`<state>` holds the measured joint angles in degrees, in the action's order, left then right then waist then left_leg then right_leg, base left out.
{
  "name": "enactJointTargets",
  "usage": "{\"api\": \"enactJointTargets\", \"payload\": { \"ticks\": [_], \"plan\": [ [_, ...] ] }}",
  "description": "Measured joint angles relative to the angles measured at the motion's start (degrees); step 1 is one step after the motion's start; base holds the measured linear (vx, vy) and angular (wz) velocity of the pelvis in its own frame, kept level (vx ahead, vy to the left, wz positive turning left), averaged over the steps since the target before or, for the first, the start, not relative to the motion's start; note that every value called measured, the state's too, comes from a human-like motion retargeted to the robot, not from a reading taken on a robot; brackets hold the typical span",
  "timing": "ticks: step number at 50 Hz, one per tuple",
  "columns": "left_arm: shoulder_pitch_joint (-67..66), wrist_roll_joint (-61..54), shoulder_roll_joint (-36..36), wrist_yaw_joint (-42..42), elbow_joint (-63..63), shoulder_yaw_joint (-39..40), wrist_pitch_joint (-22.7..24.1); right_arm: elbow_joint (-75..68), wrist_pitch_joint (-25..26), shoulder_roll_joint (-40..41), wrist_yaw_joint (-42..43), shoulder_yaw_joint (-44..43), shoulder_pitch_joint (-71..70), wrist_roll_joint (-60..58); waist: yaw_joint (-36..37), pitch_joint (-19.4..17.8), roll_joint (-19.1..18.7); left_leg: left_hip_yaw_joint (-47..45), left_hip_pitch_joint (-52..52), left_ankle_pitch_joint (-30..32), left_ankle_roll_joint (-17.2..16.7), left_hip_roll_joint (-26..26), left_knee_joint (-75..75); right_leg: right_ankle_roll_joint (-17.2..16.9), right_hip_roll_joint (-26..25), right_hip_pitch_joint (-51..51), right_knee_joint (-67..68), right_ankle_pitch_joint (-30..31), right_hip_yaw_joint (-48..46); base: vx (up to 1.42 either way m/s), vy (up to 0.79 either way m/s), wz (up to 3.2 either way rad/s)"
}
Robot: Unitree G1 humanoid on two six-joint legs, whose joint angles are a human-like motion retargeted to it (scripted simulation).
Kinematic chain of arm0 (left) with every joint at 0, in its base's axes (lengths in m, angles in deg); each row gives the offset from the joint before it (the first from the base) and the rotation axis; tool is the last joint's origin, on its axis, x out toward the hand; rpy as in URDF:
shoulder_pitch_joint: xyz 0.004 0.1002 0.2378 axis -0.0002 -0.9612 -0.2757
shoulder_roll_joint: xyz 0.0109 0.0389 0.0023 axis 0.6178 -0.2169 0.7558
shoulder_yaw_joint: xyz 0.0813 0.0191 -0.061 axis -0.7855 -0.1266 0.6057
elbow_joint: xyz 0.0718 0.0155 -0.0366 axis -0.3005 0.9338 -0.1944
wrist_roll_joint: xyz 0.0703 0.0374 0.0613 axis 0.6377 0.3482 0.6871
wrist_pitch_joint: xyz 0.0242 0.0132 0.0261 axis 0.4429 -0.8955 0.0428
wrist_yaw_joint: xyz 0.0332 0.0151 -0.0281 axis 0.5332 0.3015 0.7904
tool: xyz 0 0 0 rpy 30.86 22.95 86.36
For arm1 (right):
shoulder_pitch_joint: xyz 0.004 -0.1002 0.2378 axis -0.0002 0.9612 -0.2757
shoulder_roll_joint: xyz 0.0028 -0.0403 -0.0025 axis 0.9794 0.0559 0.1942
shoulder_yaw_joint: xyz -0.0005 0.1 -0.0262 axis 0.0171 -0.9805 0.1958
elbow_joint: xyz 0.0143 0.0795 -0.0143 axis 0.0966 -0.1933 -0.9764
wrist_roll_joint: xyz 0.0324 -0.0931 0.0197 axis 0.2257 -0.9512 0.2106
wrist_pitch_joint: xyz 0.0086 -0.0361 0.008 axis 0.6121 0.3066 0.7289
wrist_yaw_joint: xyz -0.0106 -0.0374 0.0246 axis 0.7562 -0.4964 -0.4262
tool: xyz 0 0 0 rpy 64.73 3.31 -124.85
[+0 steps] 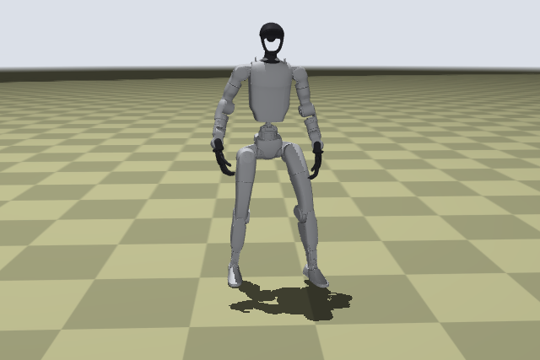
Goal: Kungfu
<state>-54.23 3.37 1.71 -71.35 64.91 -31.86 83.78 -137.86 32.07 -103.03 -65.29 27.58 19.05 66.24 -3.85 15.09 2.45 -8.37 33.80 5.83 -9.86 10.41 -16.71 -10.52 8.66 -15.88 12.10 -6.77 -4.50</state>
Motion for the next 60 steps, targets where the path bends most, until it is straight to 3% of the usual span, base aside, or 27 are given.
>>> {"api": "enactJointTargets", "payload": {
  "ticks": [3, 5, 6, 10, 15, 20, 23, 26, 28, 30, 33, 35, 38, 40, 43, 45, 48, 53, 60],
  "plan": [
    [-0.7, -9.84, -3.18, 5.13, 3.35, 2.34, 0.05, 1.42, 3.64, -1.9, -4.29, 0.94, -4.52, -2.65, 0.72, -1.05, -1.53, 1.91, 0.39, 8.96, -2.05, 2.55, 4.78, 7.33, -4.53, -0.76, -1.58, -4.33, 0.46, -0.73, -0.8, 0.07],
    [-0.71, -19.4, -5.24, 8.51, 6.2, 2.32, 0.94, 2.17, 4.95, -3.1, -5.61, 0.61, -7.68, -4.99, 0.59, -2.48, -2.68, 1.47, 0.35, 15.76, -2.51, 3.8, 7.82, 10.09, -7.58, -1.16, -2.33, -5.68, 2.1, -0.72, -0.53, 0.24],
    [-1.08, -23.75, -5.93, 9.76, 7.33, 2.21, 1.71, 2.25, 5.02, -3.69, -5.62, 0.32, -9.11, -6.11, 0.36, -2.9, -2.84, -0.47, 0.47, 15.5, -2.09, 4.14, 8.02, 10.84, -7.84, -1.89, -2.29, -5.63, 2.15, -0.68, -0.49, 0.39],
    [-2.18, -34.18, -7.83, 14.66, 11.93, 2.66, 3.27, 1.26, 4.97, -4.94, -3.15, -1.26, -13.85, -10.55, -0.98, -3.62, -2.65, -10.75, -0.74, 4.91, -0.57, 4.4, 2.42, 13.75, -7.8, -5.54, -1.7, -4.27, 1.42, -0.63, -0.4, 0.48],
    [-1.9, -30.56, -8.1, 18.47, 17.27, 3.9, 2.57, 0.19, 4.13, -4.06, 2.65, -3.7, -14.14, -9.26, -3.07, -3.18, -2.11, -14.99, -4.02, -4.91, -0.45, -1.04, -11.33, 17.06, -6.9, -7.44, -3.56, -2.51, -3.87, -0.48, -0.28, 0.86],
    [-1.39, -23.0, -6.35, 15.95, 21.01, 2.57, 0.84, -1.09, 2.95, 0.28, 4.82, -7.29, -7.99, -4.37, -2.11, -0.67, -0.64, -18.46, -12.12, -9.4, -2.53, -7.45, -14.47, 18.0, -7.43, -9.71, -4.34, -1.77, -4.74, -0.36, -0.2, 0.59],
    [0.32, -19.06, -5.25, 15.3, 21.74, 2.12, 0.09, -3.37, 1.63, 4.2, 5.33, -10.0, -4.46, -3.5, -3.35, 0.2, -2.94, -16.63, -17.99, -9.67, -4.86, -12.54, -7.57, 17.8, -9.44, -11.49, -4.63, -1.25, -6.74, -0.45, -0.01, 0.84],
    [3.39, -15.37, -3.96, 14.96, 21.42, 2.24, -0.55, -7.37, 0.13, 8.74, 6.76, -13.02, -2.33, -2.81, -4.85, 1.28, -6.46, -11.84, -19.25, -8.43, -5.14, -17.3, -1.17, 15.58, -10.44, -16.58, -3.69, -0.01, -7.84, -0.6, 0.23, 1.0],
    [4.77, -13.52, -3.18, 14.23, 20.76, 1.97, -0.82, -10.61, -1.07, 12.88, 8.1, -15.37, -0.21, -2.87, -6.24, 1.95, -7.91, -4.92, -21.38, -8.12, -5.14, -14.41, 2.17, 17.15, -13.97, -16.51, -5.09, -0.26, -9.35, -0.34, -0.63, 0.88],
    [6.76, -12.57, -2.15, 12.83, 19.52, 1.46, -1.04, -13.65, -2.42, 17.15, 10.32, -17.25, 1.33, -1.73, -7.79, 1.94, -8.98, -1.43, -21.2, -12.09, -3.25, -9.54, 4.6, 18.51, -16.89, -17.01, -6.51, 0.16, -11.68, -0.43, -0.65, 1.05],
    [11.55, -11.74, -1.82, 10.4, 16.34, 1.35, -1.07, -17.64, -4.21, 21.63, 12.81, -18.62, 1.06, 3.67, -9.71, 1.49, -7.02, -0.75, -16.47, -16.22, 5.12, -9.44, 5.48, 16.18, -13.84, -22.18, -5.51, 3.53, -14.6, -0.64, -0.15, 0.9],
    [14.28, -11.5, -1.96, 8.27, 13.58, 0.85, -0.66, -20.33, -4.76, 23.09, 13.2, -17.81, -0.13, 9.17, -9.73, -0.64, -4.69, -0.48, -15.37, -15.53, 8.48, -10.52, 5.76, 13.01, -12.06, -23.52, -5.09, 7.68, -14.01, -0.71, -0.05, 0.34],
    [16.44, -10.2, -1.82, 3.99, 10.29, 0.65, -0.33, -24.88, -3.65, 24.08, 12.58, -16.78, -2.87, 14.68, -7.7, -2.57, -0.87, -3.16, -14.46, -13.28, 8.71, -11.47, 6.16, 8.19, -12.4, -23.82, -5.94, 15.39, -5.5, -0.61, -0.07, -0.45],
    [16.34, -9.32, -2.29, 2.86, 8.63, 0.45, -0.02, -25.72, -2.84, 24.3, 12.22, -17.27, -3.13, 15.0, -7.05, -2.53, -0.38, -3.87, -14.01, -11.77, 8.66, -10.91, 7.31, 7.09, -13.54, -23.77, -5.87, 13.48, 0.99, -0.57, -0.09, -0.53],
    [13.81, -8.94, -3.77, 4.47, 6.48, 0.16, 1.49, -24.13, -3.76, 23.46, 12.82, -19.13, -2.0, 12.53, -7.17, -1.54, -2.01, -3.71, -13.03, -10.3, 8.99, -9.87, 9.0, 6.0, -12.35, -23.71, -3.19, 8.53, -0.2, -0.31, -0.11, -0.17],
    [11.49, -9.04, -4.03, 5.36, 5.89, 0.34, 2.69, -22.6, -4.43, 22.71, 13.68, -19.83, -1.18, 11.14, -8.5, -0.01, -3.85, -3.22, -11.31, -10.0, 8.56, -8.57, 9.25, 6.42, -10.27, -23.64, -0.85, 6.76, -3.05, -0.24, -0.14, -0.16],
    [8.27, -7.11, -3.78, 5.11, 7.6, 1.6, 3.02, -21.84, -5.01, 21.99, 14.5, -20.94, -0.97, 11.34, -8.64, 2.3, -5.58, -4.76, -9.56, -9.55, 7.33, -6.27, 9.51, 7.76, -8.72, -23.81, 3.38, 7.13, -0.12, -0.25, -0.17, -0.68],
    [4.53, -4.21, -3.98, 5.92, 14.86, 3.43, -0.13, -21.63, -5.84, 20.99, 14.92, -24.32, -1.66, 14.65, -4.17, 3.45, -4.26, -7.67, -10.82, -9.31, 5.28, -4.64, 10.18, 8.18, -3.4, -21.45, 6.3, 9.55, 3.41, -0.23, -0.28, -0.96],
    [-5.8, -13.07, -3.17, 6.82, 19.83, 6.5, -2.36, -19.36, -8.45, 19.99, 17.31, -25.16, -1.35, 13.03, -0.6, 7.84, -4.65, -11.3, -11.12, -9.06, 1.85, 0.66, 10.4, 15.86, 4.93, -20.62, -0.77, 6.69, -3.98, -0.06, -0.54, -1.09]
  ]
}}
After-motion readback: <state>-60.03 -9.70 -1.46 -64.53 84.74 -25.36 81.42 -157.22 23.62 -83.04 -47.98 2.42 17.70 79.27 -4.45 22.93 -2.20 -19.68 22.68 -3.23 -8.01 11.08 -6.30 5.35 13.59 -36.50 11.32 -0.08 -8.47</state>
